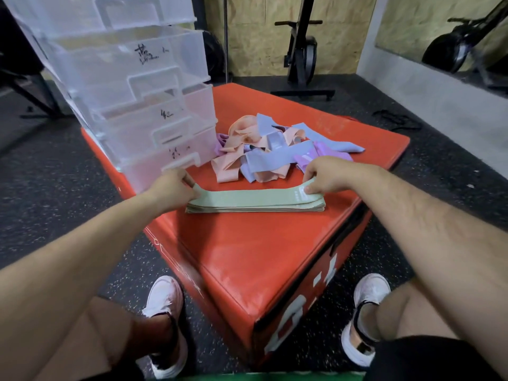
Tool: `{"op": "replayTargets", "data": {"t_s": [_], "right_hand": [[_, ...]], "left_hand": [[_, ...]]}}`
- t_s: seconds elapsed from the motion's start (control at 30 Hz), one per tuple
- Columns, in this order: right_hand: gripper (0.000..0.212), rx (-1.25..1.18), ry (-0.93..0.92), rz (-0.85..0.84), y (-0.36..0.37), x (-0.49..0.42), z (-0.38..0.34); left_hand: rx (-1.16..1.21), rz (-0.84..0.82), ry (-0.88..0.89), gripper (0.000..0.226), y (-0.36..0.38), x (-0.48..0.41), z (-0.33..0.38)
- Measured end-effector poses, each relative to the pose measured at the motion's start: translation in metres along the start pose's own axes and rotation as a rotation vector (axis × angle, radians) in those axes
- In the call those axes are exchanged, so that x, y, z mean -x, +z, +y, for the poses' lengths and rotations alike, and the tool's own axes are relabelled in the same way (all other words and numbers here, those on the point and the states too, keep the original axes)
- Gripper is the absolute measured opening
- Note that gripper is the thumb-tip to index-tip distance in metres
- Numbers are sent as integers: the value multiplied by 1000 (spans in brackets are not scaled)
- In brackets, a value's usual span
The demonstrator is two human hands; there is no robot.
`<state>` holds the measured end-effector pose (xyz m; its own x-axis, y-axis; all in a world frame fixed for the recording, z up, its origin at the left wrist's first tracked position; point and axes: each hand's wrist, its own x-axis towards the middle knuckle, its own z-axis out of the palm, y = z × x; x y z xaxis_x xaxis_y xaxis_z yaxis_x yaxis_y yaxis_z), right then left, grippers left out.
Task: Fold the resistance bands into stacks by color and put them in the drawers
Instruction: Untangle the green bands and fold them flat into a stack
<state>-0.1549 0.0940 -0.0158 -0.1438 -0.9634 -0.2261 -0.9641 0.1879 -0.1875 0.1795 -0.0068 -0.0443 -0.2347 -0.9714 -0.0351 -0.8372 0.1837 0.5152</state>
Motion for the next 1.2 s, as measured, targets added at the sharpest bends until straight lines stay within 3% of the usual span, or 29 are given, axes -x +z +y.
{"op": "replayTargets", "data": {"t_s": [0.1, 0.2, 0.4, 0.73, 0.9, 1.07, 1.2], "right_hand": [[25, 55, 10, -25, -1, 3, -9], [47, 147, 10, -25, 0, 3, -13], [79, 36, -161, -126, 13, 4, -21], [62, 74, -196, -2, 19, 9, -14], [72, -21, -157, -16, 13, 19, -8], [33, -251, 123, 204, -8, 30, 6], [31, -508, 299, -70, -3, 29, 15]], "left_hand": [[-109, 27, 68, 24, 3, -5, -3], [-198, 63, 311, 36, 9, -3, 5], [-258, -246, 538, 75, 30, 6, 34], [-236, -310, 599, 53, 44, -4, 43], [-277, -287, 594, 55, 51, 0, 53], [-217, -261, 692, 55, 63, 3, 74], [-206, -263, 728, 50, 73, 5, 83]]}}
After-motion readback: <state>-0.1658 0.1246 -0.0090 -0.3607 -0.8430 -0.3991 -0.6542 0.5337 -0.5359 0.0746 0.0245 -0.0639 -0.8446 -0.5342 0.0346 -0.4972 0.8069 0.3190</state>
